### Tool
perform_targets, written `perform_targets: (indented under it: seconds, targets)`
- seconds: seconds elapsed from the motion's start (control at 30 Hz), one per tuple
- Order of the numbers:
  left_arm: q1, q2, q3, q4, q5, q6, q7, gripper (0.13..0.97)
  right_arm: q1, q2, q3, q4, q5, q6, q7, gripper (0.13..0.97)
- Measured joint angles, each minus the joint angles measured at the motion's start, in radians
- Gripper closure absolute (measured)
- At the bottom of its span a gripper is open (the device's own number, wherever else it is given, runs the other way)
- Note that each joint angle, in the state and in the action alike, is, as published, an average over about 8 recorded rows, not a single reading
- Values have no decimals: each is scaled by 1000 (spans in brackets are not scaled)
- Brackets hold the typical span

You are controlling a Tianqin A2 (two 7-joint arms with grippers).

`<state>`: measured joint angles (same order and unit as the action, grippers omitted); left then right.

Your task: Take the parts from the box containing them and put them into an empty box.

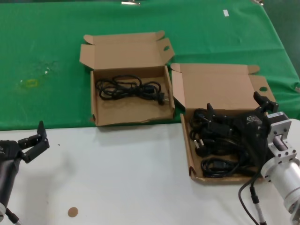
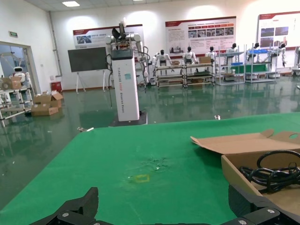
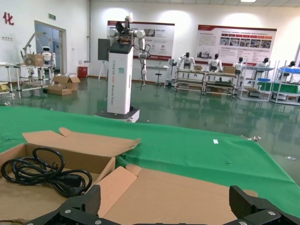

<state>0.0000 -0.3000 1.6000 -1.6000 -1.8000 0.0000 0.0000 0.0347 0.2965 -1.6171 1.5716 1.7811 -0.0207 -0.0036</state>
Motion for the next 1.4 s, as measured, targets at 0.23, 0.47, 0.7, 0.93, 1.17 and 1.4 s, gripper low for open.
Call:
perform_targets:
  seconds: [0.23, 0.47, 0.7, 0.93, 1.17, 1.4]
  targets:
    - [0, 0, 0, 0, 0, 0, 0, 132, 0, 0, 0, 0, 0, 0, 0, 129]
    - [0, 0, 0, 0, 0, 0, 0, 132, 0, 0, 0, 0, 0, 0, 0, 129]
    - [0, 0, 0, 0, 0, 0, 0, 132, 0, 0, 0, 0, 0, 0, 0, 129]
    - [0, 0, 0, 0, 0, 0, 0, 132, 0, 0, 0, 0, 0, 0, 0, 129]
    - [0, 0, 0, 0, 0, 0, 0, 132, 0, 0, 0, 0, 0, 0, 0, 129]
    - [0, 0, 0, 0, 0, 0, 0, 132, 0, 0, 0, 0, 0, 0, 0, 129]
